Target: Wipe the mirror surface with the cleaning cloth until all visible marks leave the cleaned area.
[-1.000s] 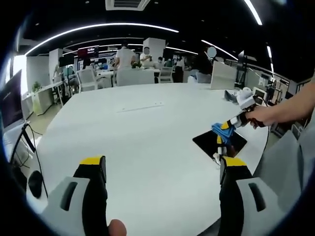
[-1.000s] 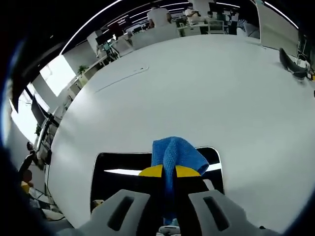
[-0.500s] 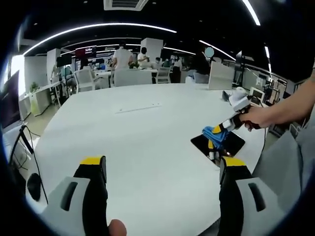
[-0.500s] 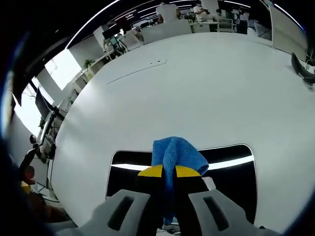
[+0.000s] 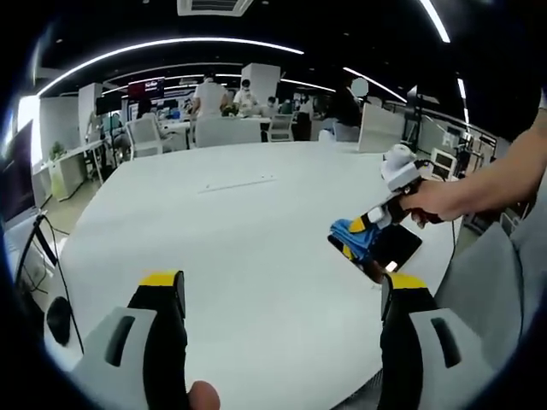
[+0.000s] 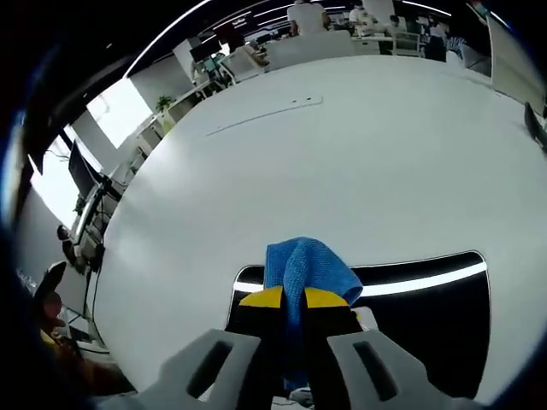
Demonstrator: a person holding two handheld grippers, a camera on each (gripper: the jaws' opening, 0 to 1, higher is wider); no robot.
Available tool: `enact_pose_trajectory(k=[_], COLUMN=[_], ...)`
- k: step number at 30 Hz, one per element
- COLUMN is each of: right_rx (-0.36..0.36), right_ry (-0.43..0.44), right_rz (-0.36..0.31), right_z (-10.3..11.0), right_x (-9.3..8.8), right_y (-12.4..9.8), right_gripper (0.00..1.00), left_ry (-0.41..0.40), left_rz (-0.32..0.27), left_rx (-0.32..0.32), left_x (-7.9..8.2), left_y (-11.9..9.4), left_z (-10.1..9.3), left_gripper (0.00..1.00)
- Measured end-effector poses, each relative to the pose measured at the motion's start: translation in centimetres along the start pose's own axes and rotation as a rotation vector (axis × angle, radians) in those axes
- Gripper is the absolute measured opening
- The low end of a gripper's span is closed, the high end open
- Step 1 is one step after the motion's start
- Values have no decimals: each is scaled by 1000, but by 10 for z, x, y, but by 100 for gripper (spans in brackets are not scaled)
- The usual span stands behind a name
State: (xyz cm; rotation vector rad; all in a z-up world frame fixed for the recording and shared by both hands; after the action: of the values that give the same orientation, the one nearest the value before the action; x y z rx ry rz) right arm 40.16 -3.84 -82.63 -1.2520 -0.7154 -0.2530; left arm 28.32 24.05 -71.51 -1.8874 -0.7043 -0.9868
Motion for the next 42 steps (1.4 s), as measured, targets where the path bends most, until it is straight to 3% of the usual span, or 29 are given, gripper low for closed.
enact_pose_trajectory(k=[12, 24, 42], right_rx=[47, 52, 70], right_ry=[-18, -19, -29], right_rz=[2, 10, 31], right_z=[25, 26, 37], right_x=[7, 6, -15], right_y=[10, 11, -5], right_gripper=[2, 1, 2], left_ry=[2, 11, 4], left_rz=[-9, -16, -35], left_rx=[4, 6, 10], left_x=[2, 6, 6], left_y=[-7, -9, -9], left_z=[-3, -3, -8], left_gripper=[94, 94, 94])
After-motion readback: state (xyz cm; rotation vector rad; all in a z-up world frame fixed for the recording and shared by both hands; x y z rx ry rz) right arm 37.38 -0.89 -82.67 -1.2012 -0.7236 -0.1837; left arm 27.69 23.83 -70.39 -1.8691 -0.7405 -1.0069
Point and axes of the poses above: the point that each gripper's makers call its tool centre point, and the gripper's own axes: y roughly forward along the fingers, z roughly to its left, x roughly out of its top, the point moved 5 cm from there along -y, roughly backward along the fingers, and after that the axes turned 15 degrees about -y, right-handed, at the moved point
